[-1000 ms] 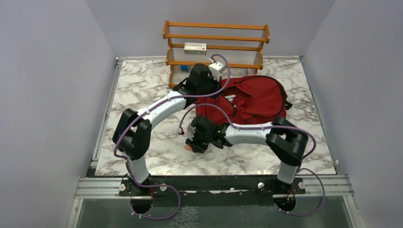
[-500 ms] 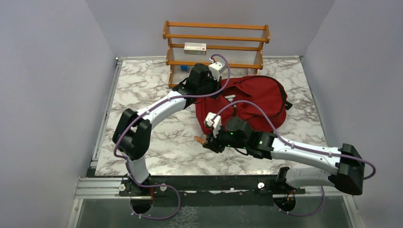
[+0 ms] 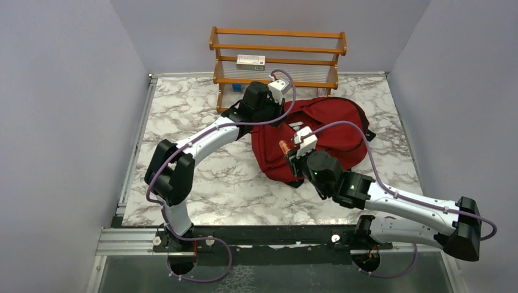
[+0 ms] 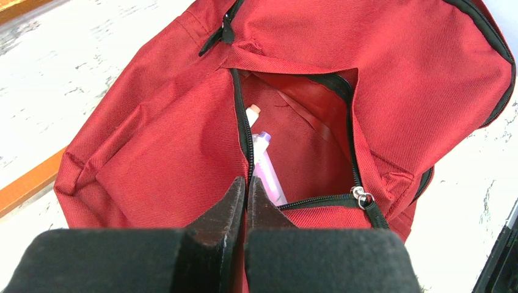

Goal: Pack the student bag
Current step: Place the stationery in the student bag.

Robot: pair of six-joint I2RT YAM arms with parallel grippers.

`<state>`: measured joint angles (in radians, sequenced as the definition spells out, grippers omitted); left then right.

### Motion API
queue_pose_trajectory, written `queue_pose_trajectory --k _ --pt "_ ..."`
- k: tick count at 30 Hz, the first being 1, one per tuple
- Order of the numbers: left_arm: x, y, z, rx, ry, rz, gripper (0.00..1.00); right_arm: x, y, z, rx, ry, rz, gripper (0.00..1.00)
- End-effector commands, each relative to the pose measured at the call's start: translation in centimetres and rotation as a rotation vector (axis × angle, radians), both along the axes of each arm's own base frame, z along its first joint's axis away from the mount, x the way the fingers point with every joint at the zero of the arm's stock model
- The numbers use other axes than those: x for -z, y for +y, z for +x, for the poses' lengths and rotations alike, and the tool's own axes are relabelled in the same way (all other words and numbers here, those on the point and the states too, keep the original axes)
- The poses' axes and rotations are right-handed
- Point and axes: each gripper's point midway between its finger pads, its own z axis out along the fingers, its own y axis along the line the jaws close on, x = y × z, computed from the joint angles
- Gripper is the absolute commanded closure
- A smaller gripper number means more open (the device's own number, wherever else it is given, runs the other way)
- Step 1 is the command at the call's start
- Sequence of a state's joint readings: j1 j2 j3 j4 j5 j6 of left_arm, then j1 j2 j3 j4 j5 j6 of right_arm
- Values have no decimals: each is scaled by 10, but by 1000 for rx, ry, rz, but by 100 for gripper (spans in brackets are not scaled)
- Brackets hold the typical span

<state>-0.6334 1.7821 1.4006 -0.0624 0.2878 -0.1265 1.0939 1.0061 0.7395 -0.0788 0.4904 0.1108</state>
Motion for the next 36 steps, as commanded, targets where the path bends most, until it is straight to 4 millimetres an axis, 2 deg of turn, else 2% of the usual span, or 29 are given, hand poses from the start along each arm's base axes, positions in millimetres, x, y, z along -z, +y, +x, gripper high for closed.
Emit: queue_pose_trajectory --k 1,6,10,12,18,22,31,36 --pt "-27 -1 0 3 -46 -35 100 -24 -45 21 281 -72 49 99" --pt "-25 -1 0 5 -44 -34 100 -24 -79 38 440 -49 64 100" --pt "-25 -2 -1 9 -41 -37 100 -14 -103 68 469 60 87 100" --pt "-24 -3 -1 10 -41 -35 100 -9 -108 79 456 119 91 100" --pt "-17 -5 -3 16 -33 -21 100 -13 -101 108 373 230 88 100" --pt "-15 -6 -3 18 -34 -17 100 -3 -92 117 292 375 100 99" --pt "-14 -6 -3 17 -37 -9 100 15 -90 125 224 603 154 100" --pt "-13 -6 -4 21 -34 -10 100 22 -82 125 167 678 163 100"
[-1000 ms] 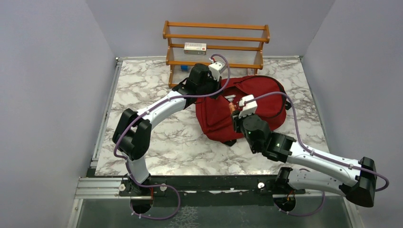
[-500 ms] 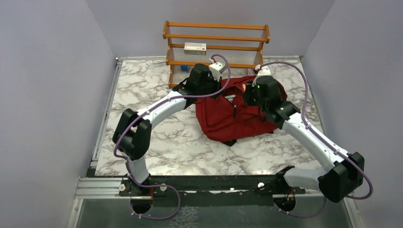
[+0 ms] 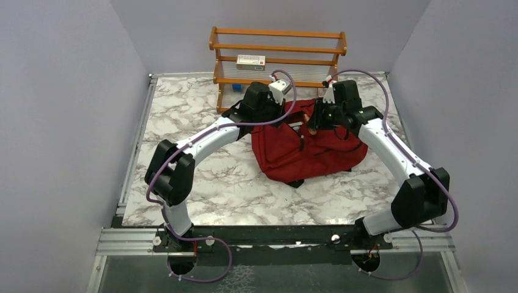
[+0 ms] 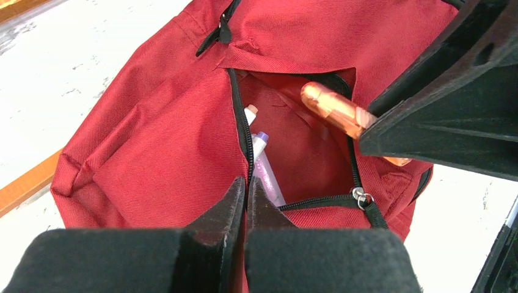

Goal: Pack the student bag
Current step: Place the stationery in the student bag.

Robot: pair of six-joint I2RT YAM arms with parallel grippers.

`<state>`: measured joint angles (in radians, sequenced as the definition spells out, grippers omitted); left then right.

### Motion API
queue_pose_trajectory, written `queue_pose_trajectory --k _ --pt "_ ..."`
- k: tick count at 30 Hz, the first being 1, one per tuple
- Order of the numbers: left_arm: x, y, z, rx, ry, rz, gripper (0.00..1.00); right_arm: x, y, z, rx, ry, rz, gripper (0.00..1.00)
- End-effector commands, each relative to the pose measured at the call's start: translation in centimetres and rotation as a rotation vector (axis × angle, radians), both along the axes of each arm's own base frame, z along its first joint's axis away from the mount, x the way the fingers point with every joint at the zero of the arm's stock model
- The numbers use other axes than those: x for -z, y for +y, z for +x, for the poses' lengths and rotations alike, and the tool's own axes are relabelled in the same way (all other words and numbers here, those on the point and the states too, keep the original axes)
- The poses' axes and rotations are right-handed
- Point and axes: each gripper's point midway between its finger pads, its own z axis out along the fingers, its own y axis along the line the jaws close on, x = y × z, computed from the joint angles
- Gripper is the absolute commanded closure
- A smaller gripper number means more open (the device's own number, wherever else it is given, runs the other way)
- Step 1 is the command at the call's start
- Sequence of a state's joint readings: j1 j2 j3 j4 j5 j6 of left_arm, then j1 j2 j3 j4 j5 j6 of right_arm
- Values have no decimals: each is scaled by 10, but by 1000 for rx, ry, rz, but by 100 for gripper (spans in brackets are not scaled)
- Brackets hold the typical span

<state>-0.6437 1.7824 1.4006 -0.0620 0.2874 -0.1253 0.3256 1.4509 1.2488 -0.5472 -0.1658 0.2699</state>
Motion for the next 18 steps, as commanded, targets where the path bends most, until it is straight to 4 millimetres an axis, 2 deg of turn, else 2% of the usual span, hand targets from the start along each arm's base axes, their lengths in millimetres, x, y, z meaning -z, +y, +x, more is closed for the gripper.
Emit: queue_pose_trajectory --k 1,15,18 --pt "-15 -2 -1 11 -35 -13 100 -1 17 -11 -93 92 80 100" --pt "-17 -7 -6 15 -41 -14 100 21 41 -14 -228 217 147 99" --pt "-17 -8 -7 17 -44 -9 100 19 50 -7 -237 198 191 98"
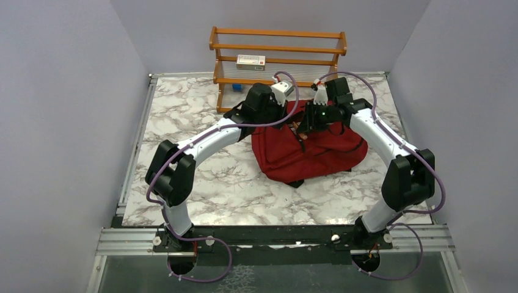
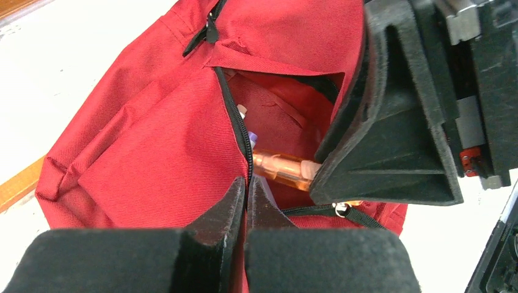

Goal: Pack the student bag
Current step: Place the stationery in the student bag.

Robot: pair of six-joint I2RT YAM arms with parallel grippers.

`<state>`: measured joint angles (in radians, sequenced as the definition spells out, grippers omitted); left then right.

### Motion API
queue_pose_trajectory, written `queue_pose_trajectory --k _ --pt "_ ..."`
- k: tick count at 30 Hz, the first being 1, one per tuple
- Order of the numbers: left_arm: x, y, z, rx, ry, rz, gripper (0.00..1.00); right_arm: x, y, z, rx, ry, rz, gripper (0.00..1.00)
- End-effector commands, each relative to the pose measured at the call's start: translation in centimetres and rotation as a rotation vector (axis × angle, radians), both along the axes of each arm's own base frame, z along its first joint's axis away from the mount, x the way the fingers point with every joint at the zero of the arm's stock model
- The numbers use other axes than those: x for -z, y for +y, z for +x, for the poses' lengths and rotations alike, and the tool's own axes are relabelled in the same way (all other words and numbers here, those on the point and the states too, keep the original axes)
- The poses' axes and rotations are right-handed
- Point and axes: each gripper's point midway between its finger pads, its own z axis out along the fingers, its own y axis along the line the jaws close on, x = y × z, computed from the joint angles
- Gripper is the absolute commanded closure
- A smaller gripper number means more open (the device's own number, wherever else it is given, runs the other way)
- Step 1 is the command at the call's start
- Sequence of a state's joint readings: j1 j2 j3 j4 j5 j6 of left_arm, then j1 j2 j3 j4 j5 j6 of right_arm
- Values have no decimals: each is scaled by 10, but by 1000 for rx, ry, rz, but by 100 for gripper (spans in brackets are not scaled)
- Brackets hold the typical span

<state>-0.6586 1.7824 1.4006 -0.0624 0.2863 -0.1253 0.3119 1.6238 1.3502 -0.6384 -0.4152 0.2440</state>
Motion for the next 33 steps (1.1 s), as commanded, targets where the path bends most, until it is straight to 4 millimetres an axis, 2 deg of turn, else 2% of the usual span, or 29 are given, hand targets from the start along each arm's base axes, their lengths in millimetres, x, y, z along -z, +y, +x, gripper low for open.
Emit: queue_pose_trajectory --k 1,7,12,20,25,31,33 --pt "-18 -2 -2 4 -43 -11 100 -9 18 5 -52 -11 96 98" --pt "-17 -4 -4 12 -48 -5 100 -26 26 36 5 -131 150 90" --pt "-14 -3 -4 8 -54 9 100 -28 28 37 -13 -129 158 68" --pt "-7 -5 -3 13 -42 20 100 -40 -4 28 118 -269 75 55" --pt "-5 -7 -4 20 -31 12 100 -33 -15 21 135 -251 15 52" --pt "-1 -8 -3 19 -19 22 100 -57 -56 29 311 -396 -106 53" --pt "0 -8 -2 19 -18 23 100 -59 -69 31 361 -404 -159 49"
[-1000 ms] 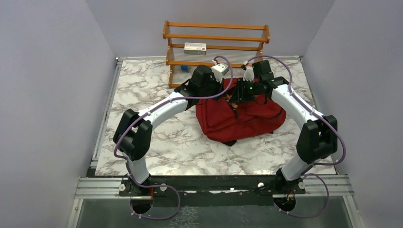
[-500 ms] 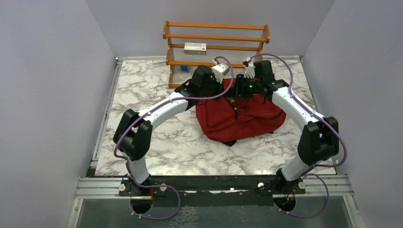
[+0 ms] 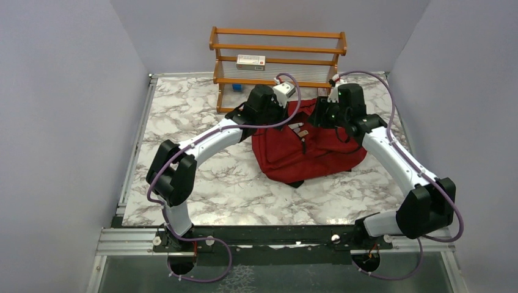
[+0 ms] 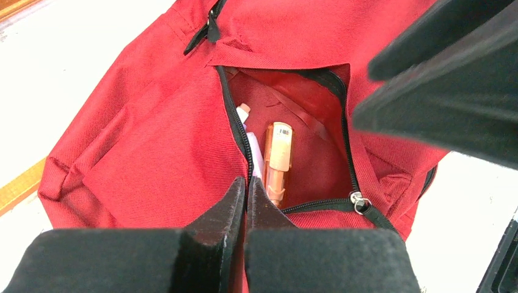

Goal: Pack the student bag
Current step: Place the stationery in the student bag, then adjust the student bag at the center of the board.

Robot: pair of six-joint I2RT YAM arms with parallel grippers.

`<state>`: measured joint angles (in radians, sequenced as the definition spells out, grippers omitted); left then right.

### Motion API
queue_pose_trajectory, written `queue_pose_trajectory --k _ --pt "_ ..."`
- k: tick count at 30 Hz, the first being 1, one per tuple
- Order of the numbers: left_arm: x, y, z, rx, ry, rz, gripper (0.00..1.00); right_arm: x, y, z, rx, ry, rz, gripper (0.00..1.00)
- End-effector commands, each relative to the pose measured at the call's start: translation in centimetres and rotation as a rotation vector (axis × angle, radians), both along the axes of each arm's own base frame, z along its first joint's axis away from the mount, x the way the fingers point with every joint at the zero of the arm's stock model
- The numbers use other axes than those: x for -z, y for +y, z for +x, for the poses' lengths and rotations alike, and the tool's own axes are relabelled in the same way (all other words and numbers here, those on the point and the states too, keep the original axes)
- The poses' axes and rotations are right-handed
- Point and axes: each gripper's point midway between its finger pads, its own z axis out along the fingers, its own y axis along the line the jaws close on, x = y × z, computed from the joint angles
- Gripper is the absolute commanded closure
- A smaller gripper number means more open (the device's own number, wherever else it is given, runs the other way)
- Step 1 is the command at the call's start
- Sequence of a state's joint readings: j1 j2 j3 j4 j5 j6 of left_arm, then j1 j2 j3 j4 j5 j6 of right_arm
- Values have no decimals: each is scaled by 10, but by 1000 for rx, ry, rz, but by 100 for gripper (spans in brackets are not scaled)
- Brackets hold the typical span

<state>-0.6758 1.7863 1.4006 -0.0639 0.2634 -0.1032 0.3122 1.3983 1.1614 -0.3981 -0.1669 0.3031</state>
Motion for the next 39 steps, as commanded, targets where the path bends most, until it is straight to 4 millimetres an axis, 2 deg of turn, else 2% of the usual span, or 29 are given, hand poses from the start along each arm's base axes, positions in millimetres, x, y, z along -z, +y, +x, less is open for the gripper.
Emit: queue_pose_trajectory --k 1,4,7,12,19,22,25,29,32,35,39 --pt "-4 -4 1 12 0 0 100 -21 -43 14 192 -92 -135 45" --pt "-3 -4 3 5 -6 8 100 -8 -63 13 265 -38 -200 37" --pt "1 -5 3 11 4 17 100 4 -67 15 243 -7 -181 36" --pt "5 -9 2 25 22 9 100 26 -44 15 97 79 -119 36" --pt "5 -8 1 25 17 6 100 48 -26 20 24 147 -68 36" --pt "4 -8 0 27 16 3 100 52 -26 24 34 163 -76 40" --pt "2 -7 0 24 13 1 100 51 -30 26 39 153 -95 55" --pt "-2 -8 2 21 12 1 100 35 -29 25 12 100 -95 79" --pt "-11 -10 5 10 9 -10 100 13 -24 25 -28 26 -78 98" --pt "-25 -13 9 2 8 -32 100 -20 -22 25 -38 -60 -57 99" --pt "-52 -18 12 -12 0 -73 100 -75 -21 24 -37 -192 -20 100"
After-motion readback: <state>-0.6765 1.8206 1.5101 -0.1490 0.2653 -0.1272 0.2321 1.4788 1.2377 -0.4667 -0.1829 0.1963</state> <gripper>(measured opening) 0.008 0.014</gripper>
